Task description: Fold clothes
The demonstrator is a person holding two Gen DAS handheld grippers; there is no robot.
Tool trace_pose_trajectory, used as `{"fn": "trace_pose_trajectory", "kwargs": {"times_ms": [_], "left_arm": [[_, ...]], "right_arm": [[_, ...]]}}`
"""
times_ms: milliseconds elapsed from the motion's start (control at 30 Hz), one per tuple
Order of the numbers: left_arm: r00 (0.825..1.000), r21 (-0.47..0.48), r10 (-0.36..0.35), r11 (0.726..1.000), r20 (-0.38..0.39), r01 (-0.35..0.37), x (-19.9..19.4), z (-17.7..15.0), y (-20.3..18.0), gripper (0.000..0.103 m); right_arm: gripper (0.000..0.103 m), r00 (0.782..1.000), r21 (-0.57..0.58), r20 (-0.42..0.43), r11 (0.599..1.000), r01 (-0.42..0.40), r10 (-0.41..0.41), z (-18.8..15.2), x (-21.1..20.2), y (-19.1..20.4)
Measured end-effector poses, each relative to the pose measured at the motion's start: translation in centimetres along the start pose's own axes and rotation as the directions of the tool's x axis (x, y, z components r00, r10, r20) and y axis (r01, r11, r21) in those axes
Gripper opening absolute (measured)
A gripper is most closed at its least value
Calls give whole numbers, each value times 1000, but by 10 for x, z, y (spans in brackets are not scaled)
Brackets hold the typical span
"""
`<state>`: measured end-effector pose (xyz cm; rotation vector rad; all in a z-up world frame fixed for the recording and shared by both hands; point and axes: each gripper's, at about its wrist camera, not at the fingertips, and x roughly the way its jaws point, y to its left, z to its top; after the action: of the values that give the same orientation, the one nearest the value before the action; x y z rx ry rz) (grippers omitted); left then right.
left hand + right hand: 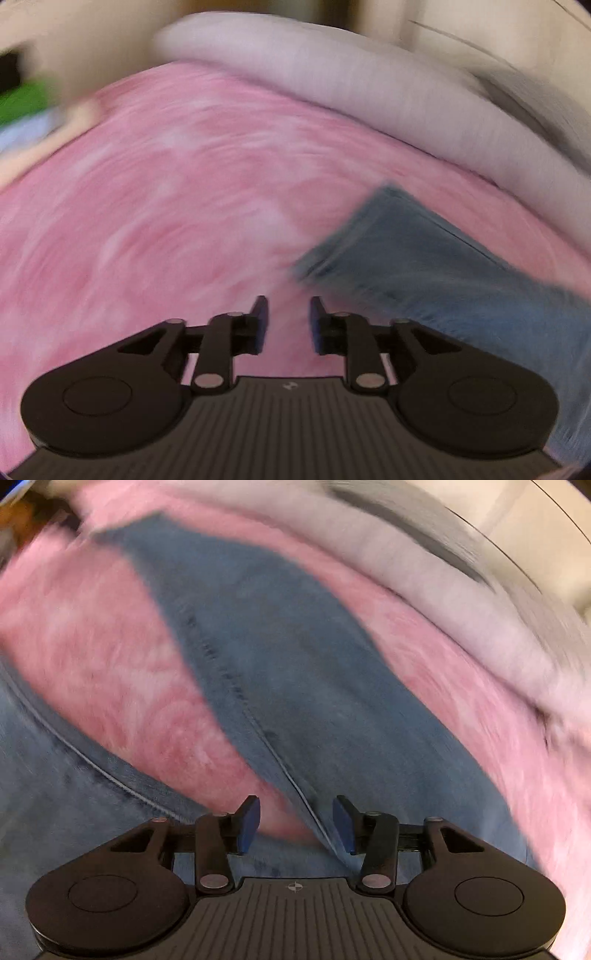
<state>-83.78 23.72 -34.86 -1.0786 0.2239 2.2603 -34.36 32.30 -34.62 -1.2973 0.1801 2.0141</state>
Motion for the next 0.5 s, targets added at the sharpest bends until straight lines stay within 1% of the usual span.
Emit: {"fn": "trace_pose_trajectory", "kwargs": {"times_ms": [67,133,167,200,267,300,333,367,433,500], "left_arm": [[998,-109,62,992,-16,-64,-14,-11,19,24],[998,-182,32,983,-45,-40,-30,-23,26,24],[998,-179,-5,984,-57,-5,-42,-30,19,24],[997,-150,-38,988,-68,27,-54,-38,6,24],[989,-107,-114,989,-94,104,-77,-55,-25,24],[979,-95,-166,983,-116,155,-89,-65,-44,24],[967,-83,-212,976,-138,202,-101,-75,-66,24],[953,-75,-257,966,-160,248,-112,-86,-87,24],[918,-75,-347,938,-194,339,-130,-108,-130,24],[878,-81,-418,908,-233,410,-145,-130,-173,24]], "right_arm": [[46,1000,129,-25,992,15,-12,-16,-18,-19],[46,998,264,-54,963,47,-33,-37,-38,-40],[46,997,334,-69,940,63,-42,-49,-48,-54],[46,996,408,-80,910,74,-45,-61,-54,-71],[46,994,529,-98,844,85,-38,-88,-66,-105],[46,994,583,-103,807,89,-34,-101,-71,-122],[46,995,622,-93,779,84,-33,-112,-76,-139],[46,996,659,-82,748,79,-33,-124,-81,-156],[46,998,726,-59,684,65,-32,-147,-91,-190],[46,1000,766,-9,642,19,-18,-163,-93,-224]]}}
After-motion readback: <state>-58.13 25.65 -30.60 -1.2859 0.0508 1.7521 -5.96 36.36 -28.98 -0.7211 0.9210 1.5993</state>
